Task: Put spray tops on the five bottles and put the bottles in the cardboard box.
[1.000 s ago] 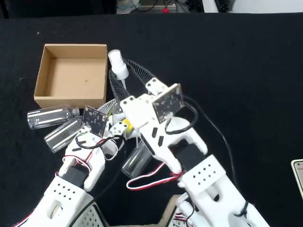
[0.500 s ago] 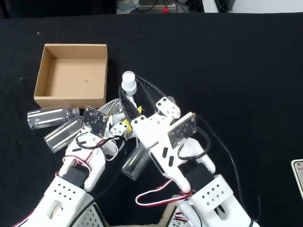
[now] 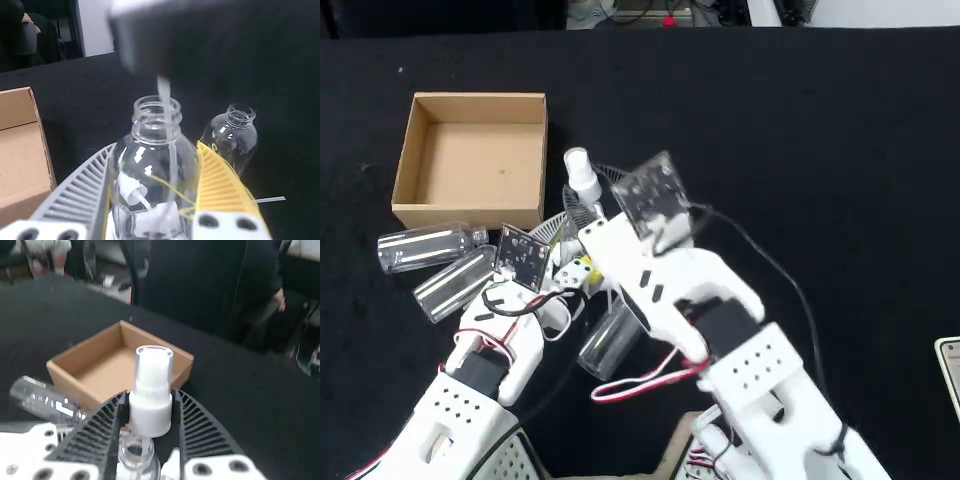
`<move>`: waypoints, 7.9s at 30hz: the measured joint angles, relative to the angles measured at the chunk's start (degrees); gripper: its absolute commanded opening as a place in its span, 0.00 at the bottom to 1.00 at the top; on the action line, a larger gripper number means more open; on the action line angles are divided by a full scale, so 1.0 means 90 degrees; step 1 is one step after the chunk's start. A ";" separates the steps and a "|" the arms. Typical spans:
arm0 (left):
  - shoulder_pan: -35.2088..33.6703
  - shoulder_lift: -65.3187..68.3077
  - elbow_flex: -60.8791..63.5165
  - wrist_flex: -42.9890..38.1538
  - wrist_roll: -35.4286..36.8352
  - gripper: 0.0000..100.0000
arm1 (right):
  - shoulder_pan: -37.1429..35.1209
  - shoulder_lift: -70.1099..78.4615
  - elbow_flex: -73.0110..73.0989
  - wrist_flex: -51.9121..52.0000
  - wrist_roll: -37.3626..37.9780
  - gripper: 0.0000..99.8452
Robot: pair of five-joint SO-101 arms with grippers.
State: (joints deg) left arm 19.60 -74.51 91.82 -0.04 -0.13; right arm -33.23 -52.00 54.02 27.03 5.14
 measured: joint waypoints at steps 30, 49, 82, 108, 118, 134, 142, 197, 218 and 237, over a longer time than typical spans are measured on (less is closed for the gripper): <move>-0.0010 0.0000 0.0000 0.0000 0.0000 0.08 | 0.0000 -0.1455 0.1035 -0.0147 -0.0371 0.20; -0.0020 0.0000 0.0000 0.0000 0.0000 0.08 | 0.0000 -0.0596 -0.0762 0.0127 -0.0371 0.04; -0.0020 0.0010 0.0088 0.0010 -0.0049 0.08 | 0.0039 0.0947 -0.2110 0.2286 -0.0410 0.04; -0.0713 0.0000 0.0039 0.0000 -0.0049 0.08 | 0.4298 -0.2256 0.0527 0.2120 -0.0547 0.04; -0.1534 0.0000 -0.0635 0.0000 -0.0049 0.08 | 0.5597 -0.2256 0.2286 0.1026 -0.0908 0.04; -0.3341 0.0205 -0.2344 0.0000 -0.0049 0.08 | 0.5744 -0.2256 0.3868 0.1436 0.0127 0.04; -0.3614 0.2081 -0.3663 0.0000 -0.0049 0.08 | 0.5744 -0.2256 0.3897 0.1260 0.0127 0.04; -0.4454 1.3089 -1.0100 -0.4024 -0.0049 0.08 | 0.5744 -0.2256 0.3995 0.1182 0.0127 0.04; -0.4474 1.3714 -1.0813 -0.4093 -0.0059 0.24 | 0.5744 -0.2256 0.3995 0.1104 0.0127 0.04; -0.4503 1.2952 -0.9778 -0.4093 0.0254 0.25 | 0.5744 -0.2256 0.4015 0.1084 0.0127 0.04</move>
State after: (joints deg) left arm -20.92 42.07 3.82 -36.88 2.15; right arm 18.46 -72.31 90.15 36.79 6.29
